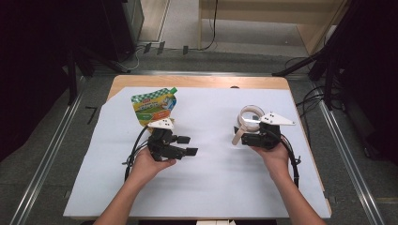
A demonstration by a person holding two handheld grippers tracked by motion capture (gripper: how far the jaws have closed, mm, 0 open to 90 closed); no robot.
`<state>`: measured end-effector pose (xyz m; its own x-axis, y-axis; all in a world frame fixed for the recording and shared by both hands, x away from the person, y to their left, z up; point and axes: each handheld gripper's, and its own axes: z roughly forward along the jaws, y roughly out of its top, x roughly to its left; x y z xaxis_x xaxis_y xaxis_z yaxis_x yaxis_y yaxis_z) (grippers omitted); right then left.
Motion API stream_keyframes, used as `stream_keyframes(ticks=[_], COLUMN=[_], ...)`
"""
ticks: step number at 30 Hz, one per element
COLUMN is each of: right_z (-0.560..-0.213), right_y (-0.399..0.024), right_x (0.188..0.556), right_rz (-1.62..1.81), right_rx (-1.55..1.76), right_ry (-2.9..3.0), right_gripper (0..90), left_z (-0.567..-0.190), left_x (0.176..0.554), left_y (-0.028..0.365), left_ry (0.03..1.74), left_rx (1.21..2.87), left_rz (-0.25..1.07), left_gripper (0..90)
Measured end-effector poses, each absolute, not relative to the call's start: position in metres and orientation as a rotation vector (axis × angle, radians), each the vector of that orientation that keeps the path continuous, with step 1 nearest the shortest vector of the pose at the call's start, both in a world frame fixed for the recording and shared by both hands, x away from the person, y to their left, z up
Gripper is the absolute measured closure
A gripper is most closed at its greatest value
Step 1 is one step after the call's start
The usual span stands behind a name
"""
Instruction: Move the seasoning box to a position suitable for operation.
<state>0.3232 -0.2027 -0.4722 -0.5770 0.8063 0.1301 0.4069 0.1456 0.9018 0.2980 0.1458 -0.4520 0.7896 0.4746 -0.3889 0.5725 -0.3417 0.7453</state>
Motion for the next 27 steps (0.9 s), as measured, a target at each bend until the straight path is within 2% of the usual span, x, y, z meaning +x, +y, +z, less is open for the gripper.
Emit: stream_keyframes(ticks=[12, 27], right_z=[-0.483, -0.498], right_y=[-0.178, -0.125], right_x=[0.290, 0.279], right_rz=[1.443, 1.479], right_rx=[1.045, 0.918], right_ry=[2.161, 2.312], right_gripper=[12.0, 12.0], left_z=[-0.454, -0.453], left_x=[0.299, 0.294], left_y=[0.148, 0.159], left_ry=[0.785, 0.817], left_rx=[2.052, 2.080], left_rz=[-0.082, -0.030], left_gripper=[33.6, 35.4])
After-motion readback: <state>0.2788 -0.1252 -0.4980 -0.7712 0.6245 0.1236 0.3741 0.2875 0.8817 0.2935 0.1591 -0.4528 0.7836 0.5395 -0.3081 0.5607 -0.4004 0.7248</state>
